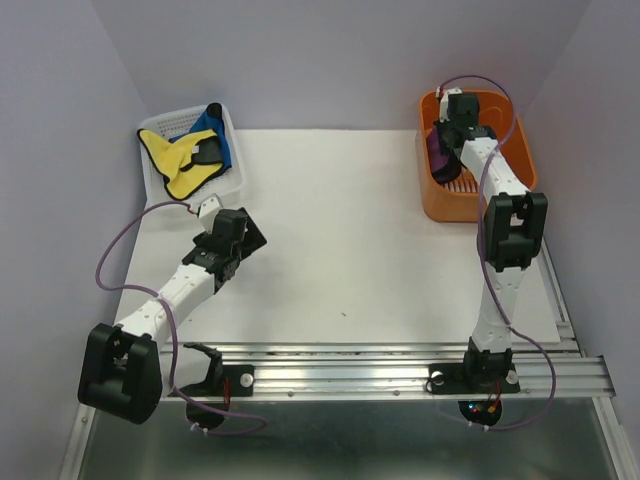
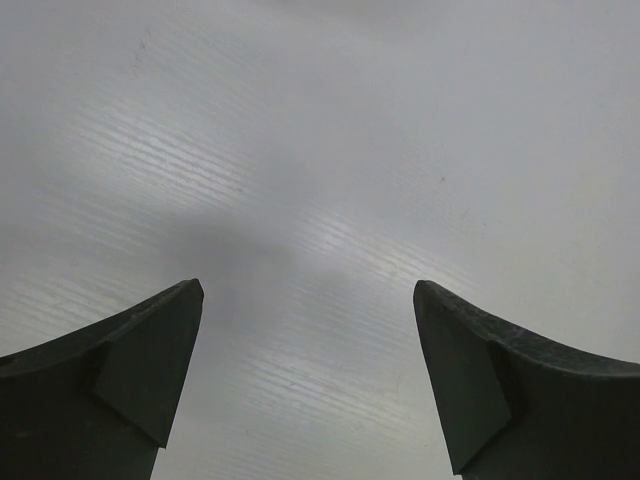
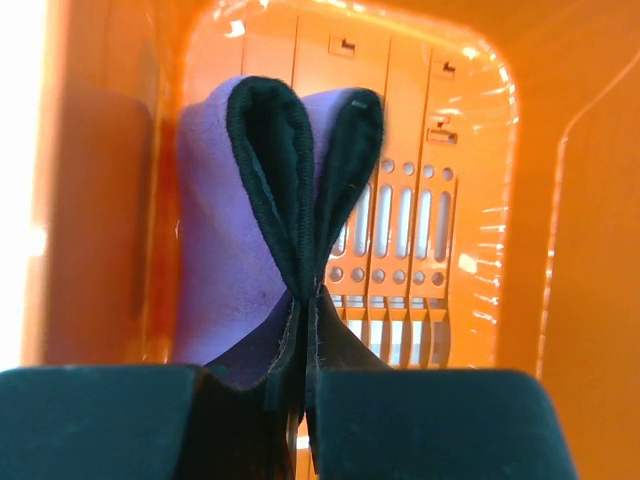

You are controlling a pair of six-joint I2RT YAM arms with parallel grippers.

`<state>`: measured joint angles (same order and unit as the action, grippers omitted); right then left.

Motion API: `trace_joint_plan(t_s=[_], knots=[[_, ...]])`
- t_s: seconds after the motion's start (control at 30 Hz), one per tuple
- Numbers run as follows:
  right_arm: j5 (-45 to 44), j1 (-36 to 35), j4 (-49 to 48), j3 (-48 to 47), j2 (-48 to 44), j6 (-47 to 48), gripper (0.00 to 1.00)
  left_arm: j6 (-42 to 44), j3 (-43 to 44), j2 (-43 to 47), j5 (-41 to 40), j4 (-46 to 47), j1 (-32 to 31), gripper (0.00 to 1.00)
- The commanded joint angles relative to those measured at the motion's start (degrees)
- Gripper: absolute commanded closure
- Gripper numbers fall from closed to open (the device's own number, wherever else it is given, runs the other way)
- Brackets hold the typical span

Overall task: Fold and stack the towels
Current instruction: Neatly place the folded towel into the bin

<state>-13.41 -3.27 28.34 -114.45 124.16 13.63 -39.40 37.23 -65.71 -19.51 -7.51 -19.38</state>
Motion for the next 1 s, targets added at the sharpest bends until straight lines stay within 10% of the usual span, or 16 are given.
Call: trace_joint_plan(t_s=[0.0, 0.33, 0.57, 0.83, 0.97], knots=[[1.63, 1.94, -3.28, -3.32, 1.61, -0.97, 0.99, 0.81, 0.47, 1.73, -1.67, 1.18, 0.30, 0.01], [1.81, 4.67, -3.55, -5.34, 6.62, -0.97, 0.93, 0.81, 2.05, 0.06, -2.64, 1.00, 0.30, 0.01], [-2.06, 5.11, -4.52, -5.52, 6.54, -2.20, 0.36, 0.81, 3.81, -1.52, -2.11, 1.00, 0.30, 0.01], [-1.98, 5.11, -3.73, -7.19, 2.50, -4.48, 0.00, 1.34, 9.16, -3.01, -0.89, 1.18, 0.30, 0.01], [-0.22, 5.11, -3.29, -6.66, -2.15, -6.42, 0.00, 2.92, 13.12, -4.24, -0.62, 1.53, 0.30, 0.01]])
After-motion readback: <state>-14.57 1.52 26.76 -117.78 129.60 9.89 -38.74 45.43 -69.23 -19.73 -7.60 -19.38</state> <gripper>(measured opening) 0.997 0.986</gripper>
